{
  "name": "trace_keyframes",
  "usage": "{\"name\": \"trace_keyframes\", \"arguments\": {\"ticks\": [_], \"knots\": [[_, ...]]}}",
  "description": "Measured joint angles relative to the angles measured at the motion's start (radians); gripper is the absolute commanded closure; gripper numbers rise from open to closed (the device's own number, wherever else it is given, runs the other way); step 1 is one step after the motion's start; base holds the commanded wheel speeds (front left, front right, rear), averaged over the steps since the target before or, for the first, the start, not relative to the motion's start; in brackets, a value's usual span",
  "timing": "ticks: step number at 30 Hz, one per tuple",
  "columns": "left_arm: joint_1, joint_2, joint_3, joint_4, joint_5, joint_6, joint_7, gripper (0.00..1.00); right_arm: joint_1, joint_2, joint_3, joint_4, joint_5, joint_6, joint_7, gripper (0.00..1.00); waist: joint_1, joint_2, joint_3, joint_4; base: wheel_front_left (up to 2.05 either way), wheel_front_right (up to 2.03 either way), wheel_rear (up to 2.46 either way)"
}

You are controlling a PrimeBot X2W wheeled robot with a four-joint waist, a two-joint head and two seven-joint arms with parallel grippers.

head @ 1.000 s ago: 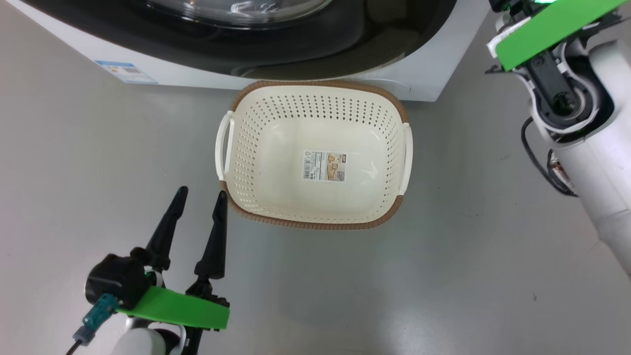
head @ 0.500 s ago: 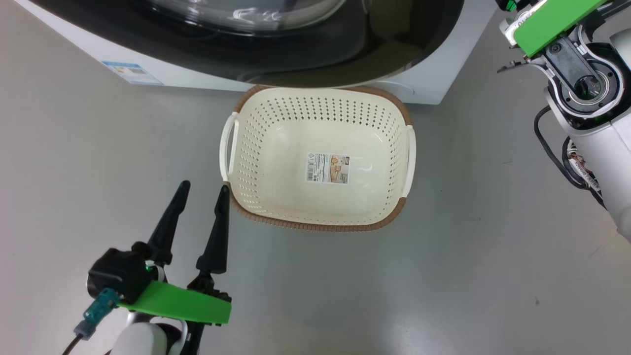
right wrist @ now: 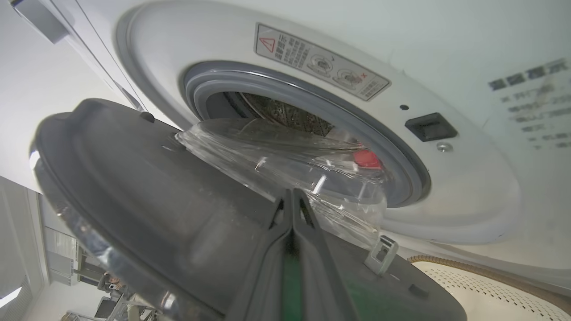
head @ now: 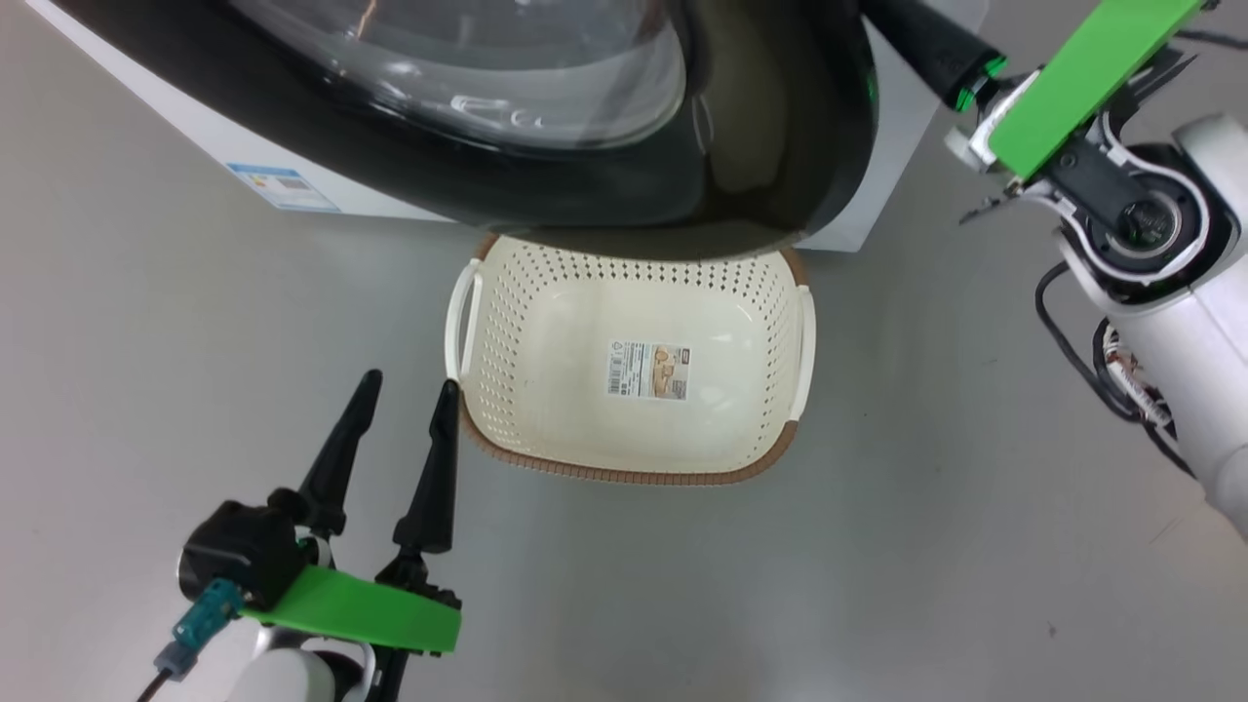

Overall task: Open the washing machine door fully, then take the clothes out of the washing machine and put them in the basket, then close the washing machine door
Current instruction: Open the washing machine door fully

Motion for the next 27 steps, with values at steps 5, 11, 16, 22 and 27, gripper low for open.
{"name": "trace_keyframes", "arguments": {"ticks": [5,11,16,22,27], "knots": [[0.032,0.000,0.000,0.001,0.002,0.000,0.000,0.00,0.046,0.000,0.009,-0.012,0.006,0.000,0.034,1.00,0.0000,0.0000,-0.034,-0.002,0.00,0.00,0.00],[0.044,0.000,0.000,0.001,0.009,0.000,0.000,0.00,0.109,0.007,0.021,-0.042,0.013,0.000,0.056,1.00,0.0000,0.0000,-0.073,-0.004,0.00,0.00,0.00],[0.070,0.000,-0.002,0.000,0.010,0.000,0.000,0.00,0.155,0.012,0.029,-0.078,0.013,0.000,0.075,1.00,0.0000,0.0000,-0.096,-0.004,0.00,0.00,0.00],[0.081,0.000,-0.002,0.001,0.018,0.000,0.000,0.00,0.212,0.018,0.040,-0.116,0.011,0.000,0.099,1.00,0.0000,0.0000,-0.125,-0.001,0.00,0.00,0.00],[0.104,-0.001,-0.003,0.002,0.018,0.000,0.000,0.00,0.254,0.028,0.063,-0.146,0.011,0.000,0.119,1.00,0.0000,0.0000,-0.149,0.001,0.00,0.00,0.00]]}}
